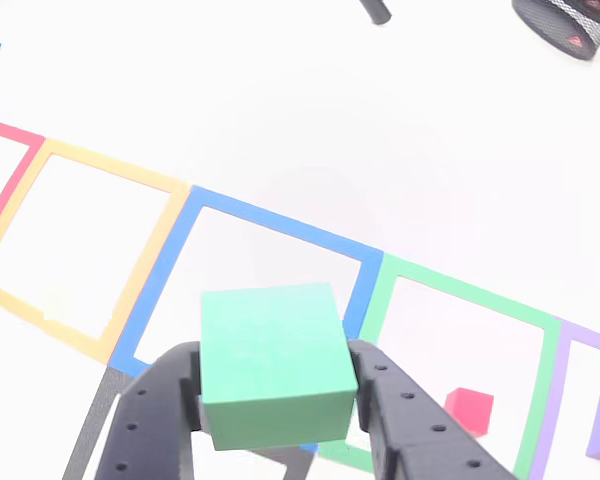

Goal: Tower of hanoi

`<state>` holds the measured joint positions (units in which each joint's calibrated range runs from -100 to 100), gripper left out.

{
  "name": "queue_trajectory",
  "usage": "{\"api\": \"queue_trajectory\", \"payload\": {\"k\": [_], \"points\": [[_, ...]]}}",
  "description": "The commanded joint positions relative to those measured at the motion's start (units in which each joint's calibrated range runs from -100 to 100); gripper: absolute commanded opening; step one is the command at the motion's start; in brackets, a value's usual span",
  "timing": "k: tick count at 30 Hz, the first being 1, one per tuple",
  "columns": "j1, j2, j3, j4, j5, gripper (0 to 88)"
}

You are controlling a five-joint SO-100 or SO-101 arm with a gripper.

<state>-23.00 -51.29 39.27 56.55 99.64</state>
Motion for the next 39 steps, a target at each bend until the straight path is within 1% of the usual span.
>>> {"api": "queue_trajectory", "payload": {"k": [1, 9, 13, 18, 25, 34, 39], "points": [[-2.41, 1.67, 11.1, -17.44, 0.36, 4.0], [-4.04, 12.49, 26.28, -45.62, 0.36, 4.1], [-3.37, 20.0, 31.28, -59.3, 0.36, 4.1], [-3.37, 28.72, 35.55, -73.8, 0.36, 4.0], [-2.89, 43.33, 34.55, -88.94, 0.36, 4.0], [-1.26, 57.46, 30.28, -99.55, 0.36, 4.0], [-1.64, 62.55, 28.19, -102.95, 0.36, 4.0]]}}
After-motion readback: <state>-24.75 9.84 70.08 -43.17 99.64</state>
